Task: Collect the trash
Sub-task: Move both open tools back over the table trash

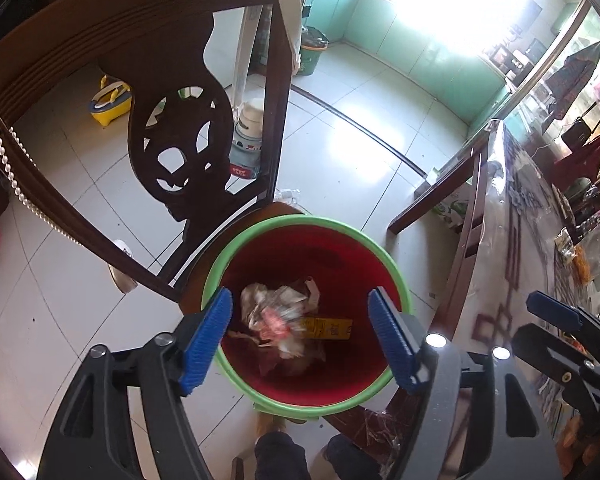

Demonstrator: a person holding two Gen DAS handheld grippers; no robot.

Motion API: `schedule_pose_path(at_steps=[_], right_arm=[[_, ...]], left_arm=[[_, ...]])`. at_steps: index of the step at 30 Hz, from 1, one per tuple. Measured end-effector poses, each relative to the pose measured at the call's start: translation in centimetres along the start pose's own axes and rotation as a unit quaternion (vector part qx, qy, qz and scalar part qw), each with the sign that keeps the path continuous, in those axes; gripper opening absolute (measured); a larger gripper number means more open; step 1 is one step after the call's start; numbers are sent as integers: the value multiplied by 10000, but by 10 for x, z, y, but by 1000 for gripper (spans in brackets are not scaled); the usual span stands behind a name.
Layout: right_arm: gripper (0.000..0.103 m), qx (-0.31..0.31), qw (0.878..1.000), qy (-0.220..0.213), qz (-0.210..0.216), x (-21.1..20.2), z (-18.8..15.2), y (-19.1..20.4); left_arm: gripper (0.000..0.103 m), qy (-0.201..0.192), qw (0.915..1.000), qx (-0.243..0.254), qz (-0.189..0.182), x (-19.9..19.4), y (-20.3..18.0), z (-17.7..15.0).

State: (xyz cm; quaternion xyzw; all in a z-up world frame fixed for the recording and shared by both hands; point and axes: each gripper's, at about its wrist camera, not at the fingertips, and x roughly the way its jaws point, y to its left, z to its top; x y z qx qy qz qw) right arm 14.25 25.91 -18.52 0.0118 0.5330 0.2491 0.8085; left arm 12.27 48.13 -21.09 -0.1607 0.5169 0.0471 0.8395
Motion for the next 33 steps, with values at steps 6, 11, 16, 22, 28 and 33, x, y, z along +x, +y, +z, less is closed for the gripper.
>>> schedule_pose_path(at_steps=[6,11,16,22,28,33], right_arm=[[88,283,9988,-294,-256,-31,-7,-24],[91,638,9943,-612,-602,-67,-25,-58],[92,1242,9827,-841,-1087,-112,-63,-111],[93,2123,9575,-1060,-1639,-172,-122,-194],[94,2382,9419,-955,-2167,-231,-172,-278],[96,2130,9444,-557,-2441,-268,-194,-351]], left_arm=[[73,-105,9997,145,-145,-9,-15,-2],[73,-22,9983,438,-396,-10,-45,-6],[73,21,9930,979,-666,-12,-96,-15],[73,134,9806,1703,-961,-16,-171,-42],[73,275,9749,1882,-1157,-21,-243,-78],[73,403,9683,2066,-1346,-23,-310,-115]])
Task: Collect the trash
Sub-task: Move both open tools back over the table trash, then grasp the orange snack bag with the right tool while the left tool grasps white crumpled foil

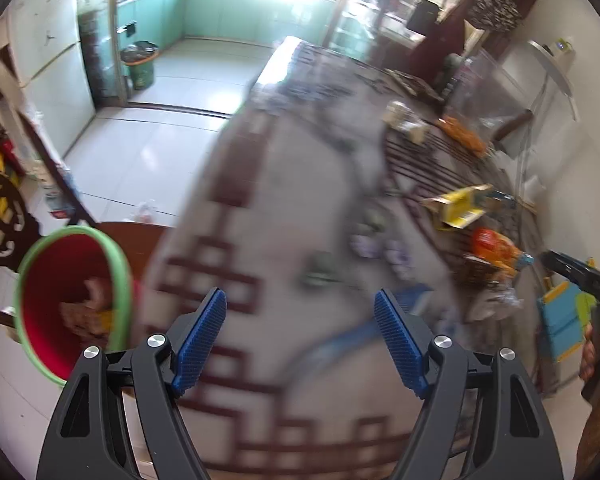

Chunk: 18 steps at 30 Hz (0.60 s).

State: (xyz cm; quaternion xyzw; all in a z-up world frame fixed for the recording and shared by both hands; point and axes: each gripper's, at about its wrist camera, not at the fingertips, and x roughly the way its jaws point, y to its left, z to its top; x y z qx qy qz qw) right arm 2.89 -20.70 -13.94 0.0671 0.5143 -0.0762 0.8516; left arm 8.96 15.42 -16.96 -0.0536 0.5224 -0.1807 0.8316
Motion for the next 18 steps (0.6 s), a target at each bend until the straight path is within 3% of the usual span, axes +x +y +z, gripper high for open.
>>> schedule_pose_path(at_steps=[6,13,15,17,18], right_arm=[[96,-432,9983,384,52,32,29,-62],[96,-879,9878,1183,509,101,37,-69],[89,-939,9848,1347,560,115,31,-71],[54,-885,9841,1389,670,120,26,-74],[55,-861,9836,1412,726,122,23,-76]], left_arm=[[73,259,9992,-25,-300,28,-82,-13],[73,490,9967,528,-369,48,-154,-24],[73,556,9958,647,-326,51,-166,-26],[73,592,9951,729,-307,55,-175,-27],[74,612,9947,760,-311,57,-179,-27]])
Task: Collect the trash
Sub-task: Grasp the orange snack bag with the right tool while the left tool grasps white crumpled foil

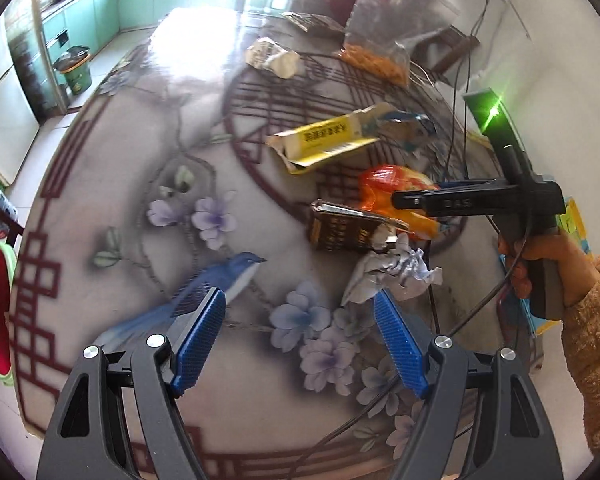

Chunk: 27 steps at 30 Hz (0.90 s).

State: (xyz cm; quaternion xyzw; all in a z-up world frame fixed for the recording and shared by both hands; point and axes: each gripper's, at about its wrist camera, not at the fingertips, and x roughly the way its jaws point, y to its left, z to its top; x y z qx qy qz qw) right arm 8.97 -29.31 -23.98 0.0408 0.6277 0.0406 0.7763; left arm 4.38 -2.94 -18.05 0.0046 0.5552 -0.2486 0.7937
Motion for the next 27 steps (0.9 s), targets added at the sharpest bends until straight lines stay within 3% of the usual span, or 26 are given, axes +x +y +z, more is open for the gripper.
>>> schedule_pose_path(at_steps=[5,11,17,20,22,24,25,26,27], right_arm=[[46,400,9969,-497,450,-27,-15,-15],[46,1189,9775,-1454,958,-86,-54,-39],[46,1845,9603,-1683,1239,-102,-88,-60],[46,2115,9546,-1670,1267,-99,-97,-69],[46,2275,9505,-1679,1289,-96,-102,-74],[46,2318,9490,-1701,1296,-96,-105,-72],[46,2312,9491,-1699,1296,-97,-105,-72],[46,2312,9492,-1701,1289,-96,-107,-71],[46,2317,9490,-1709,1283,-97,-107,-70]], left_arm=[[74,108,9995,262,-117,15,-18,6],[76,305,9969,621,-384,40,-50,15],[77,565,9931,661,-789,72,-73,22],[77,777,9921,607,-770,88,-77,20],[72,845,9918,554,-777,94,-77,18],[50,858,9918,516,-798,94,-77,17],[47,852,9916,516,-822,92,-78,18],[35,821,9917,522,-837,90,-78,17],[34,775,9919,546,-845,87,-78,18]])
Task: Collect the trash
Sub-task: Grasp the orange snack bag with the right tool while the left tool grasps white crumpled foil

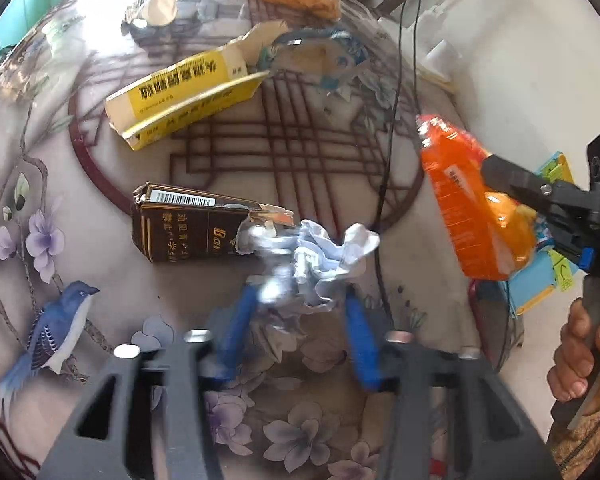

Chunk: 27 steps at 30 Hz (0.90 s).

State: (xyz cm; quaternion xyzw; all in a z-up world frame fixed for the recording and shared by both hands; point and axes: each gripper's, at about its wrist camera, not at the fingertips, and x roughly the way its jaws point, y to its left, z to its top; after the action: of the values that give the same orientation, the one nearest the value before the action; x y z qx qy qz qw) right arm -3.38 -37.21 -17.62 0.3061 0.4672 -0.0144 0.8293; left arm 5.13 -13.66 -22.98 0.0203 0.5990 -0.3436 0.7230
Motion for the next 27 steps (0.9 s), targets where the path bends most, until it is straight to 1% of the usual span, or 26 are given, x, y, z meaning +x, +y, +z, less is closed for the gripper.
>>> schedule_pose_path(at_steps=[2,3,4,5,7,10,11,13,14,15,16,17,18,20,23,25,26,27], right_arm=[[46,11,10000,-34,32,0,0,3],[46,-1,10000,-52,50,0,1,5],[46,-30,10000,-67,65,0,2,8],[46,-91,9999,-74,77,1,3,13],[46,-178,9998,-72,77,2,4,20],[46,-325,9994,-19,125,10,6,35],[46,-369,9992,1,131,13,6,39],[46,-426,9990,26,144,16,7,44],[47,-458,9988,37,148,18,7,48],[47,-480,9987,41,144,19,8,50],[47,-500,9987,33,124,20,8,51],[47,-508,9986,14,111,19,9,52],[47,-510,9987,-18,88,18,10,52],[48,-504,9987,-103,22,12,11,50],[48,-450,9988,-191,-79,4,11,43],[48,-372,9989,-238,-144,-3,8,36],[48,-311,9990,-257,-174,-7,6,31],[48,-239,9991,-282,-205,-11,3,27]], left_arm=[[30,-155,9999,45,-6,-11,-1,-1],[20,-229,9997,67,-4,-16,0,-1],[14,-303,9995,98,4,-22,0,-1],[10,-370,9992,121,19,-27,0,-2],[10,-564,9983,132,58,-40,2,-2],[9,-738,9972,104,103,-54,7,-4],[9,-753,9970,99,125,-58,10,-5],[9,-648,9977,118,141,-58,14,-6],[16,-588,9981,124,156,-56,16,-7],[35,-539,9983,117,195,-54,16,-8],[48,-532,9983,107,201,-53,16,-10],[70,-560,9982,91,185,-52,14,-10],[72,-604,9981,84,116,-50,11,-10],[72,-530,9985,128,54,-42,7,-7],[72,-253,9993,246,96,-18,-1,-3],[70,-59,9997,222,-32,-2,-4,-3],[67,52,9998,196,-94,6,-5,-3],[53,99,9997,194,-121,11,-6,-4]])
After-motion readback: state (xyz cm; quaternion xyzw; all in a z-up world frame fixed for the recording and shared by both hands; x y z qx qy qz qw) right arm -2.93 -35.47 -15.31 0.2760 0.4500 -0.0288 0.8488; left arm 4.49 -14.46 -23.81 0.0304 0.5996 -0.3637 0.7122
